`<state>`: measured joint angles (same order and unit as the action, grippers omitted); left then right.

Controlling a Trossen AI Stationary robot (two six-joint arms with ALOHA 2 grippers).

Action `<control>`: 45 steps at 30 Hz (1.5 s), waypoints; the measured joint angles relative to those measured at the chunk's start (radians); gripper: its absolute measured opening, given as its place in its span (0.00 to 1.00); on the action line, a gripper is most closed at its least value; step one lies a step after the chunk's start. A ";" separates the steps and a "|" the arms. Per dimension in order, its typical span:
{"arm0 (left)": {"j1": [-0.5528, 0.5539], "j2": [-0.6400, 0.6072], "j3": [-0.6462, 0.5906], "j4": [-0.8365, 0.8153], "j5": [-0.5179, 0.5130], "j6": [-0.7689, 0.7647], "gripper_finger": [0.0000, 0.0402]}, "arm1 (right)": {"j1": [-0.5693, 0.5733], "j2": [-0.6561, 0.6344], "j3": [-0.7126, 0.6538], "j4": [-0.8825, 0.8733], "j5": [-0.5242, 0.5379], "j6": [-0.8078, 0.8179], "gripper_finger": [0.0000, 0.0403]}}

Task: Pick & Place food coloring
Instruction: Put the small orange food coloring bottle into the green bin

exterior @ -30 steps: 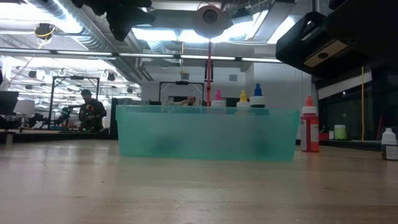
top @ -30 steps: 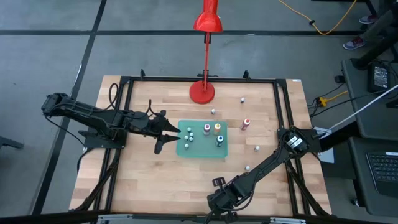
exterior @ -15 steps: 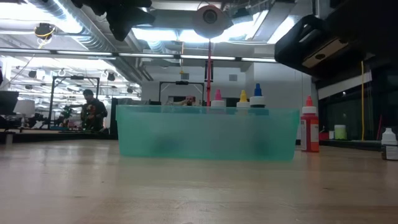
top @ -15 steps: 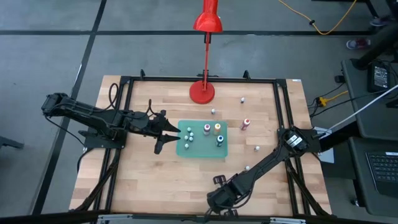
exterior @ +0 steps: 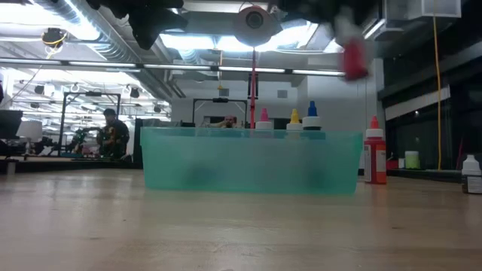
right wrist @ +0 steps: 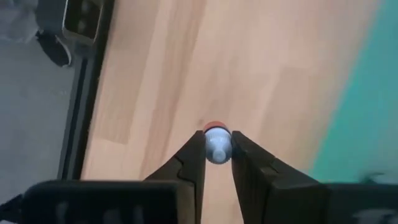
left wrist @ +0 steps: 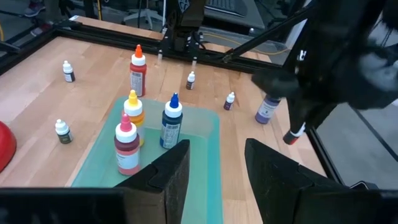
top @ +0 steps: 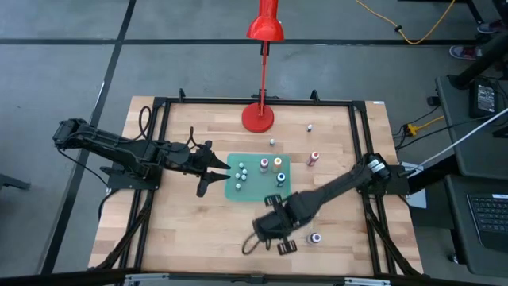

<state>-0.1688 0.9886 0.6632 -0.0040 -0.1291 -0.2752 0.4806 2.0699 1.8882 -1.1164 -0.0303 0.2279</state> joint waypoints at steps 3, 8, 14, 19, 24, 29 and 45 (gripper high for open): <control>0.000 0.000 0.000 0.000 0.000 0.000 0.37 | -0.055 0.001 0.088 -0.055 0.003 -0.041 0.16; -0.001 0.000 0.000 0.000 0.010 0.000 0.38 | -0.162 0.001 0.190 -0.092 0.004 -0.092 0.17; -0.001 0.000 0.000 0.000 0.077 0.000 0.38 | -0.289 0.002 0.178 -0.071 0.004 -0.203 0.16; -0.001 -0.010 0.000 0.002 0.094 -0.025 0.38 | -0.353 0.004 0.103 0.002 -0.013 -0.308 0.16; -0.001 -0.056 0.000 0.000 0.009 -0.027 0.37 | -0.389 0.006 -0.019 0.140 -0.098 -0.367 0.17; -0.001 -0.110 0.000 0.000 -0.086 -0.024 0.37 | -0.394 0.005 -0.104 0.255 -0.111 -0.398 0.16; -0.001 -0.153 0.000 0.000 -0.179 -0.026 0.37 | -0.431 0.022 -0.229 0.444 -0.112 -0.443 0.17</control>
<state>-0.1696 0.8352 0.6636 -0.0044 -0.3086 -0.3017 0.0499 2.0916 1.6596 -0.6724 -0.1426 -0.2150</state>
